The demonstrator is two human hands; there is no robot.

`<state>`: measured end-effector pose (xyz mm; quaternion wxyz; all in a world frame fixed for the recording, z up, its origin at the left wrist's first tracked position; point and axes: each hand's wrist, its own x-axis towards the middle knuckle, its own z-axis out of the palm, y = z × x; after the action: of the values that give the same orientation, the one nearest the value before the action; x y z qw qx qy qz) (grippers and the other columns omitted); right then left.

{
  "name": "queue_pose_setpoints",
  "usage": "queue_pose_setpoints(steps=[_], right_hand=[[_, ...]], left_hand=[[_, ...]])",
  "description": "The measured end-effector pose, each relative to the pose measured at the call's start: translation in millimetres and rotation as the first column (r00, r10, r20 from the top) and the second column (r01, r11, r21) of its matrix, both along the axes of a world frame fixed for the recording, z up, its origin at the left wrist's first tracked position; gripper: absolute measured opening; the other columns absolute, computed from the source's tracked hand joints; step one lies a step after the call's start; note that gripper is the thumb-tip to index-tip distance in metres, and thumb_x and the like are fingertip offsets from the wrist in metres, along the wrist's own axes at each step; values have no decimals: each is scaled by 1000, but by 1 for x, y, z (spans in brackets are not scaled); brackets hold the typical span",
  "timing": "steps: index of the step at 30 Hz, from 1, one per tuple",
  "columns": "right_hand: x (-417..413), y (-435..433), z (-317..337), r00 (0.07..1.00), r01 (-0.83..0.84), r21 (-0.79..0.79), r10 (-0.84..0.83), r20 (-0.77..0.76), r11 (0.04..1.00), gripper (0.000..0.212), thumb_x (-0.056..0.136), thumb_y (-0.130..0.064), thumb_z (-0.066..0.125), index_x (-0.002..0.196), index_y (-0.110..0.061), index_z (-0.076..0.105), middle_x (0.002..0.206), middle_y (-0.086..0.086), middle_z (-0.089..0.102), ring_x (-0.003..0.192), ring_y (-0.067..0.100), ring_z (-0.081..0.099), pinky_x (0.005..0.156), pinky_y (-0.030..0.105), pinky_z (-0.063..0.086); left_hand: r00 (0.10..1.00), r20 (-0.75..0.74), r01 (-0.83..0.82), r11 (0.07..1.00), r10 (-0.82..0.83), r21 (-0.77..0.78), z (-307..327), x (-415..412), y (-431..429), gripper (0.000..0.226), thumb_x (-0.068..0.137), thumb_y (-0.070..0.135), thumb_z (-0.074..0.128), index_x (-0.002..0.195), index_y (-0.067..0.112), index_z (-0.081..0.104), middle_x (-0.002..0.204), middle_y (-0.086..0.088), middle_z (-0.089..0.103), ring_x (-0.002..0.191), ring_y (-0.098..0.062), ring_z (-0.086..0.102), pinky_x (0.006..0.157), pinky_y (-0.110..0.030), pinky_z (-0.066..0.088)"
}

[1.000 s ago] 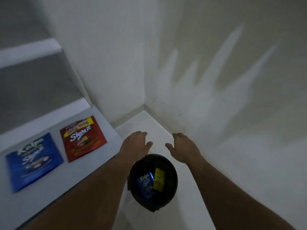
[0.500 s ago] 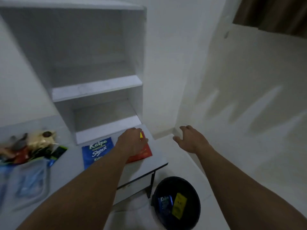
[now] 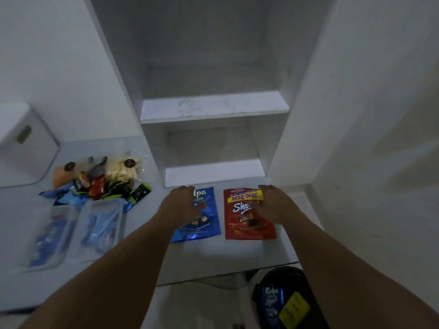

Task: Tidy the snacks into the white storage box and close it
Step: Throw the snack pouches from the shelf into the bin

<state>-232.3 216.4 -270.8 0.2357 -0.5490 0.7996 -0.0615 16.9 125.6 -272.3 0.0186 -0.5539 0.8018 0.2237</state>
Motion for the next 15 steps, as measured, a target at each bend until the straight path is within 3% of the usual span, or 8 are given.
queue_pose_setpoints(steps=[6, 9, 12, 15], right_hand=[[-13, -54, -57, 995, -99, 123, 94, 45, 987, 74, 90, -39, 62, 151, -13, 31, 153, 13, 36, 143, 31, 34, 115, 44, 34], [-22, -73, -79, 989, -142, 146, 134, 60, 979, 76, 84, -38, 70, 147, -13, 37, 136, 14, 46, 130, 34, 46, 105, 47, 44], [-24, -80, -87, 987, -162, 155, 162, 13, 974, 86, 79, -41, 77, 149, -16, 34, 139, 14, 42, 130, 36, 42, 106, 49, 41], [-28, -89, -90, 982, -161, 177, 175, -72, 971, 90, 74, -50, 78, 148, -20, 36, 141, 13, 39, 130, 36, 37, 106, 50, 36]], left_hand=[[992, 61, -113, 988, 107, 103, -46, 1, -30, 65, 85, 53, 60, 136, 15, 46, 126, -14, 56, 112, -32, 55, 94, -43, 49], [985, 95, -152, 982, 142, 112, -68, -1, -42, 68, 83, 51, 64, 139, 18, 44, 131, -14, 51, 116, -34, 51, 96, -45, 47], [977, 152, -160, 984, 147, 79, -87, -2, -51, 70, 83, 47, 66, 141, 21, 39, 138, -16, 43, 122, -38, 43, 99, -48, 43], [966, 194, -181, 982, 169, 48, -97, -2, -60, 86, 77, 48, 72, 147, 24, 28, 148, -17, 28, 129, -42, 34, 102, -53, 39]])
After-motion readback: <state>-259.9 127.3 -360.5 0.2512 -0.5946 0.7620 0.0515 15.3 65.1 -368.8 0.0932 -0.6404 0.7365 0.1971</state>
